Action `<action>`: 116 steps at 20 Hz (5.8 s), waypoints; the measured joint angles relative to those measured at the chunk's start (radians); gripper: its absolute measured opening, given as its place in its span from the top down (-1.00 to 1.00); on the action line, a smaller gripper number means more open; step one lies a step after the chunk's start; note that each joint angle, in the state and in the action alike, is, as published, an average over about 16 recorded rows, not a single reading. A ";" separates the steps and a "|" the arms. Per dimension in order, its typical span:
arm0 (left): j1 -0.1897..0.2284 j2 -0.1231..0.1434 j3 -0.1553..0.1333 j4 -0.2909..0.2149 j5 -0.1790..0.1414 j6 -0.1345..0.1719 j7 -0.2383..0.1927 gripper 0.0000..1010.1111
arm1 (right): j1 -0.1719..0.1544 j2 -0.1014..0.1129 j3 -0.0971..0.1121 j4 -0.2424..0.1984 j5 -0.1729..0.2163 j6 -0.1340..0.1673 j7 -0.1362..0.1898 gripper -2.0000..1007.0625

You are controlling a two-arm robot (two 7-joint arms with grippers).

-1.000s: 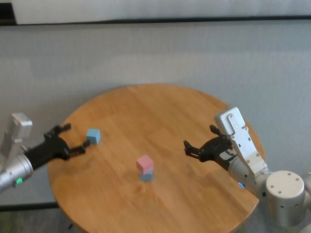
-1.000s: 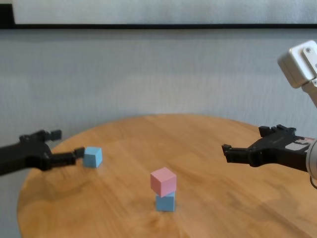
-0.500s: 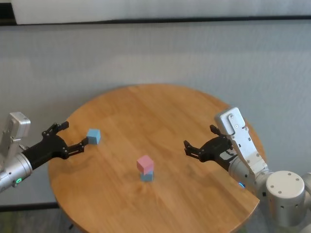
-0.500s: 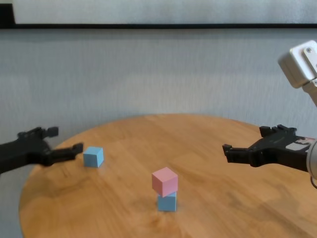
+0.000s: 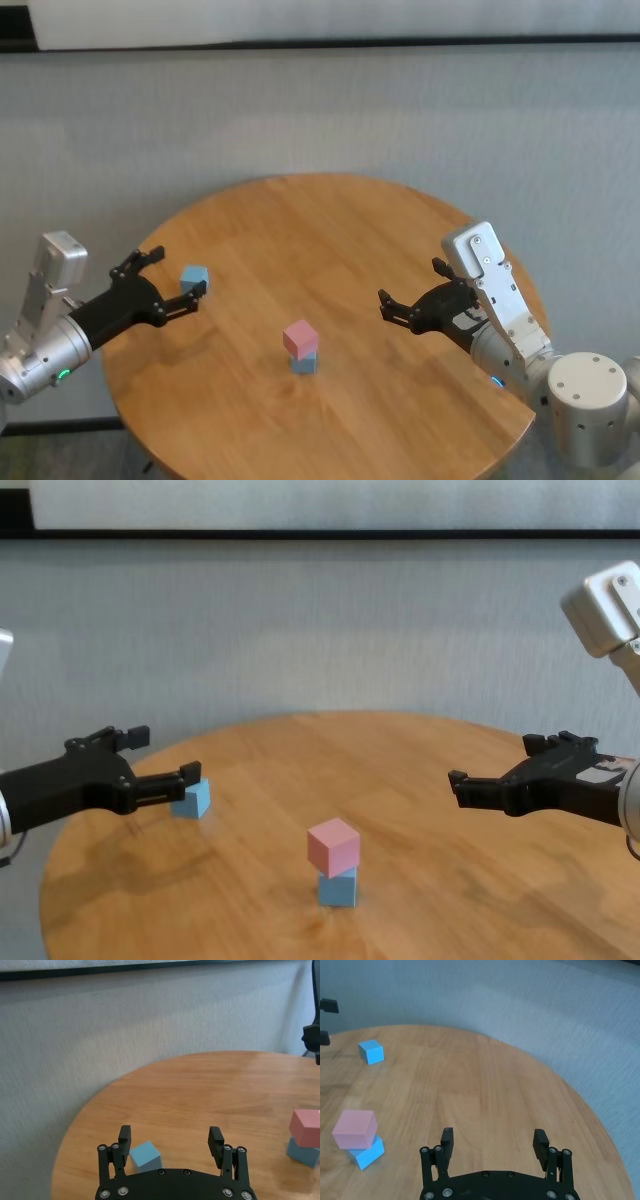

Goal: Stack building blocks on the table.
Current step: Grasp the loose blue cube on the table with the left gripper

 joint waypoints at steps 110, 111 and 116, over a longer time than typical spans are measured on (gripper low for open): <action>-0.208 -0.169 -0.045 0.386 0.137 0.021 0.148 -0.98 | 0.000 0.000 0.000 0.000 0.000 0.000 0.000 -1.00; -0.207 -0.168 -0.045 0.383 0.138 0.023 0.148 -0.98 | 0.000 0.000 0.000 0.000 0.000 0.000 0.000 -1.00; -0.200 -0.165 -0.049 0.369 0.142 0.029 0.149 -0.98 | 0.000 0.000 0.000 0.000 0.000 0.000 0.000 -1.00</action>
